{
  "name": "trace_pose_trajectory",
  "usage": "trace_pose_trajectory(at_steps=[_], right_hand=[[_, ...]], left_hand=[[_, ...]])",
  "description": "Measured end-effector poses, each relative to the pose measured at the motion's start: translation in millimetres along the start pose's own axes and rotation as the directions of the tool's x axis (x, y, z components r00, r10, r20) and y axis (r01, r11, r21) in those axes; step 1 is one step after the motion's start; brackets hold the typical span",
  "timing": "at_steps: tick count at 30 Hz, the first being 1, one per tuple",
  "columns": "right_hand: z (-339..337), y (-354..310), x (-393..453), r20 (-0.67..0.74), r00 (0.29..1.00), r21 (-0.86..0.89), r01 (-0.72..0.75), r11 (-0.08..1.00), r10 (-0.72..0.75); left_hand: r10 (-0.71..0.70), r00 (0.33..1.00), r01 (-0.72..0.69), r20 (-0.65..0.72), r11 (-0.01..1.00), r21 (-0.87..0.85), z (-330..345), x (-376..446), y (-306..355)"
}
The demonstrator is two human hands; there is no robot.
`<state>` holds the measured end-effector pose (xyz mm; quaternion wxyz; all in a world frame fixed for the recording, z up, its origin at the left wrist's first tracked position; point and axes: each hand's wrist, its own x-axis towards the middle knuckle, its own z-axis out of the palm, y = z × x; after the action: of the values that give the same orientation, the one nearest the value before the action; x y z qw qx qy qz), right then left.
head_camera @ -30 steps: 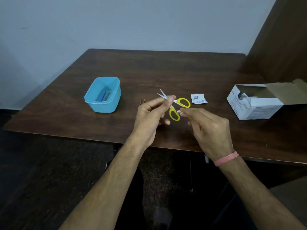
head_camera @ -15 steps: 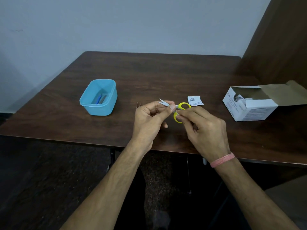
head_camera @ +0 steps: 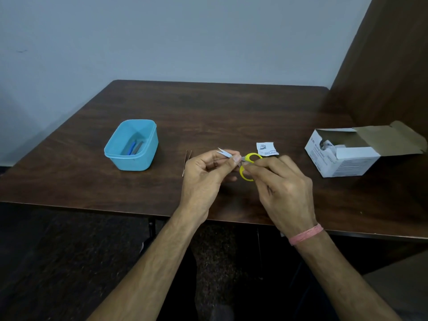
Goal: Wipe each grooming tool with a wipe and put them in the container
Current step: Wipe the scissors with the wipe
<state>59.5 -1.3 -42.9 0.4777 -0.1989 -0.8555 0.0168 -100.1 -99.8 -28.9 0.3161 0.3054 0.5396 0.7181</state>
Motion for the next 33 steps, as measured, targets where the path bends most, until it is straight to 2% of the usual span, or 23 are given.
trace_pose_trajectory(at_steps=[15,24,33], right_hand=[[-4.3,-1.8,1.0,0.02,0.999,0.03,0.037,0.999,-0.037],[-6.2,-4.2,-1.5,0.158,0.978,-0.025,0.14,0.99,-0.134],[-6.4,-8.7,-0.3,0.089,0.994,0.008,0.067,0.998,-0.067]], left_hand=[[-0.007,0.999,0.006,0.034,1.0,0.029,1.2,-1.4,3.0],[-0.034,0.999,0.031,-0.041,0.997,-0.073,1.4,1.4,4.6],[-0.033,0.999,0.031,-0.034,0.999,-0.04,0.9,1.2,3.4]])
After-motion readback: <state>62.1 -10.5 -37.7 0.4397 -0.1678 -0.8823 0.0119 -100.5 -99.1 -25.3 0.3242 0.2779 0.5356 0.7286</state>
